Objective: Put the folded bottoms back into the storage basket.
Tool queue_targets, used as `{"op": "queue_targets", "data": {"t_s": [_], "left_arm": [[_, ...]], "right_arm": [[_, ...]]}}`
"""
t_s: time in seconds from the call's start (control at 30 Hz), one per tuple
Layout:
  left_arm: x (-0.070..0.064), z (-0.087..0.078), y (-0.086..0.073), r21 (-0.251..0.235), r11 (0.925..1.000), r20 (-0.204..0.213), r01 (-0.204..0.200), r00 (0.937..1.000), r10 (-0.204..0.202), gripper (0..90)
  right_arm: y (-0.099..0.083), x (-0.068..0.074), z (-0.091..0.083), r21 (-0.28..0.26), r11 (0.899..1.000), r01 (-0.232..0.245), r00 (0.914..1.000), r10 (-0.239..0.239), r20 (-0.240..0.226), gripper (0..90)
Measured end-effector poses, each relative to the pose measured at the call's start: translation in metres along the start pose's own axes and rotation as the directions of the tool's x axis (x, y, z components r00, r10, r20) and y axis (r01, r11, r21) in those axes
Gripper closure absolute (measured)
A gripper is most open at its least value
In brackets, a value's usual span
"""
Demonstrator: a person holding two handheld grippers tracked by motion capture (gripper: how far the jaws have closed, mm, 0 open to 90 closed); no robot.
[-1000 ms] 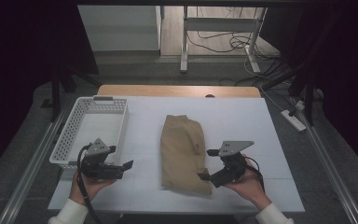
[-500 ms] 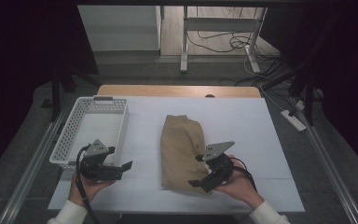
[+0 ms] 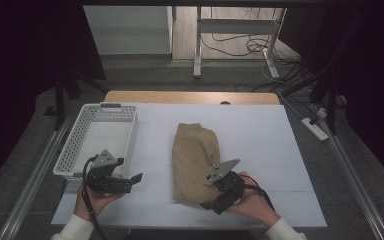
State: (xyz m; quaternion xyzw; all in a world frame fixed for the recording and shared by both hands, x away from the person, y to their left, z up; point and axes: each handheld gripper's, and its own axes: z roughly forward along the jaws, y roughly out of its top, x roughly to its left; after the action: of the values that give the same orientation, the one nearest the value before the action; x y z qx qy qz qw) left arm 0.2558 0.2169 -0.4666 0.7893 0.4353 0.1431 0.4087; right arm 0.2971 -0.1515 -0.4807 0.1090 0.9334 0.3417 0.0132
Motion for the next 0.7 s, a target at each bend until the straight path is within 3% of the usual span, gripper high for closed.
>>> {"op": "queue_targets", "data": {"t_s": [0.1,0.4,0.5,0.7], "left_arm": [[0.0,0.0,0.0,0.0,1.0,-0.002,0.0,1.0,0.0,11.4],[-0.001,-0.001,0.0,-0.002,1.0,-0.01,0.001,0.9999,-0.001,11.4],[-0.001,-0.001,0.0,0.0,1.0,-0.011,0.001,0.9999,-0.001,11.3],[0.0,-0.002,-0.001,0.0,1.0,-0.012,0.002,0.9999,-0.002,11.3]], "right_arm": [[0.0,-0.001,0.007,0.03,1.0,0.008,0.9999,-0.007,-0.008,13.6],[0.001,-0.008,0.026,0.103,0.994,0.033,0.9993,-0.032,-0.02,15.2],[0.0,-0.011,0.033,0.145,0.988,0.054,0.9985,-0.054,0.002,18.8],[-0.001,-0.014,0.035,0.158,0.987,0.04,0.9988,-0.043,0.021,25.2]]}}
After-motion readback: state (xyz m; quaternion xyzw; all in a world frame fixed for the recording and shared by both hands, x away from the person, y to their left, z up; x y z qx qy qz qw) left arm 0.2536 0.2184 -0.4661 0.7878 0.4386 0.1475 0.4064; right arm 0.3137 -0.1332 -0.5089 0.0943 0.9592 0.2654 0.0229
